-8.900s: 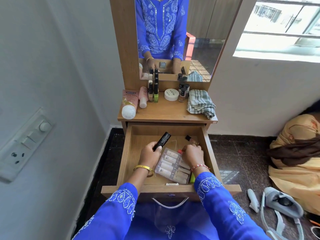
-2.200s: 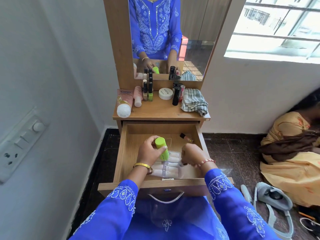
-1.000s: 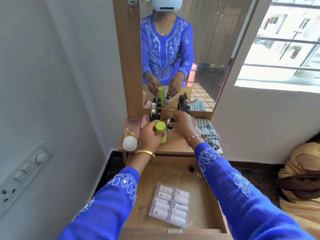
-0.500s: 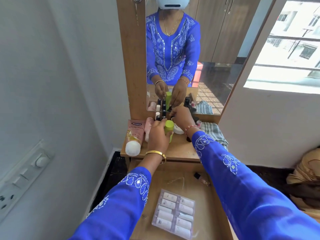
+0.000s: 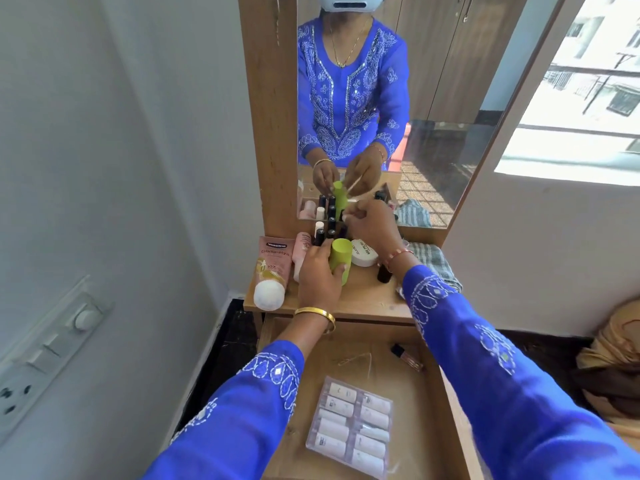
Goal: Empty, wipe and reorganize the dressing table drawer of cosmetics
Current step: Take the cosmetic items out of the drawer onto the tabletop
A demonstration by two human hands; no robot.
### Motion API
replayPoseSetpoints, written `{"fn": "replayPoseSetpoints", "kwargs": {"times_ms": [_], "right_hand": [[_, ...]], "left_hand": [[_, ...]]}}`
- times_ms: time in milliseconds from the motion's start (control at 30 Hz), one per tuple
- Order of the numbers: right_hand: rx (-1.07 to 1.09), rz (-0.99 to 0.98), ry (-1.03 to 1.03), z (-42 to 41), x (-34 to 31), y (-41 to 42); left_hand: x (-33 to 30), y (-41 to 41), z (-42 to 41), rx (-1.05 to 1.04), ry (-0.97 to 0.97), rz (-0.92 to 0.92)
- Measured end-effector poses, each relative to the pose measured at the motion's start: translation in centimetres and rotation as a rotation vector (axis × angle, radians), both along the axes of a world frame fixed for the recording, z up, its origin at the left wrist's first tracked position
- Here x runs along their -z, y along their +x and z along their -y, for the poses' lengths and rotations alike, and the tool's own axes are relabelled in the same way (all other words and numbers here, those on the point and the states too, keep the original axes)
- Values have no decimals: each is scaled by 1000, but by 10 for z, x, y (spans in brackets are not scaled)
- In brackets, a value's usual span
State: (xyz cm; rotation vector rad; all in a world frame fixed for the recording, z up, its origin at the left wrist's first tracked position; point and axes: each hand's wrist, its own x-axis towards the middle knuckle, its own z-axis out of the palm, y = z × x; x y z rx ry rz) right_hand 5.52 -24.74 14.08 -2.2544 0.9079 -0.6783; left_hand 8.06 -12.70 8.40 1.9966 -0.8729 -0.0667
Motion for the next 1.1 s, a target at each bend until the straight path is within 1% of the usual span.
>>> {"fn": "replayPoseSetpoints", "kwargs": {"times_ms": [33,100,167,233,300,400,467,533,600,700,933,1100], "right_hand": [[-60,-24,40,-2,-3,-4],[-212,-156,94,-9,-9,-12],[-294,-284,73,-14,-11,-20],[-319,-365,-22,-19,-9,-25],[-302,-400,-118,-22,-7,-27],[-255,-437,-183,-18,-9,-29],[-200,-392,-166,-11,-15,-30],[-115,-281,-141,0,-23,-28],[-47,-242,-166,10,-30,-23],[-27,-296,-214,19,-32,-15],[-9,-387,-206,24,-23,-9],[-5,-363,-206,24,-22,-12]], "left_hand": [[2,-1,0,-14,-7,-9],[5,-4,-1,-45,-31,-34],[7,-8,-3,-69,-63,-82],[8,-13,-6,-78,-92,-156],[9,-18,-8,-50,-115,-223],[10,-22,-8,4,-122,-310],[10,-22,-9,25,-136,-347],[8,-22,-10,30,-147,-367],[7,-20,-10,32,-151,-389],[5,-19,-8,36,-134,-388],[1,-17,-2,63,-118,-379],[1,-17,-1,60,-101,-354]]}}
